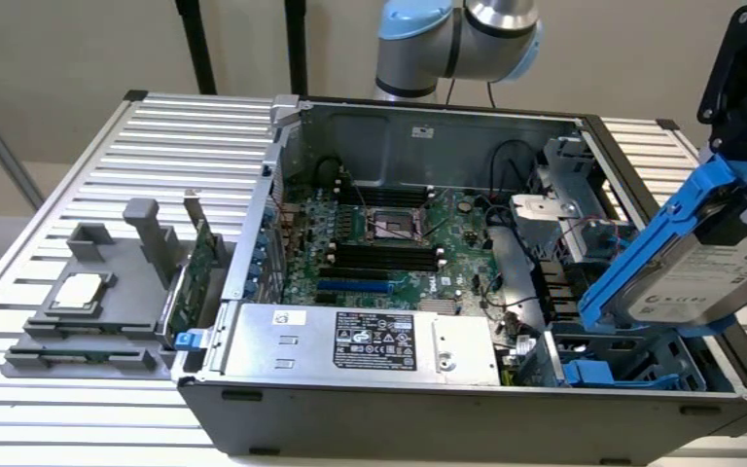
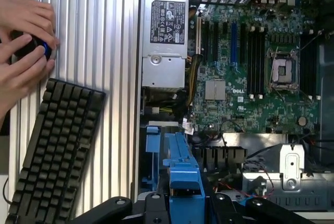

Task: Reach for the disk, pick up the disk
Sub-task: 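Pick up the disk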

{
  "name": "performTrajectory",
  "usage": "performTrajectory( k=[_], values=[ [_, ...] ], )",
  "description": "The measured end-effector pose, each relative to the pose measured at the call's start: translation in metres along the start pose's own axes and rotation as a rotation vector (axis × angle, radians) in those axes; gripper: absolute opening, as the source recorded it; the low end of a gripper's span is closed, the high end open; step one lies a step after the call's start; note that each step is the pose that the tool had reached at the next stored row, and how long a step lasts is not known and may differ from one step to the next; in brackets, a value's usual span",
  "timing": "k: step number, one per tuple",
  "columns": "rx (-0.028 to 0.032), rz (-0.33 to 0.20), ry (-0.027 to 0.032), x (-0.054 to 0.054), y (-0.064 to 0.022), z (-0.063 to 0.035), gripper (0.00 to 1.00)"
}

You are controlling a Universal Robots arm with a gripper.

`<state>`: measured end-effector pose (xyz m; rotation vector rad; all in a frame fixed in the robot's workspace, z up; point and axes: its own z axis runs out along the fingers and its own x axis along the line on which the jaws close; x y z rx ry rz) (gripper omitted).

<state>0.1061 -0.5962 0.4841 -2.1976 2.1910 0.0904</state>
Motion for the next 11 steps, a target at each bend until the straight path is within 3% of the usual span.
performTrajectory(
  k=[11],
  values=[
    [0.0, -0.001, 0.0, 0.0002, -0.0001, 0.0, 0.32]
  ],
)
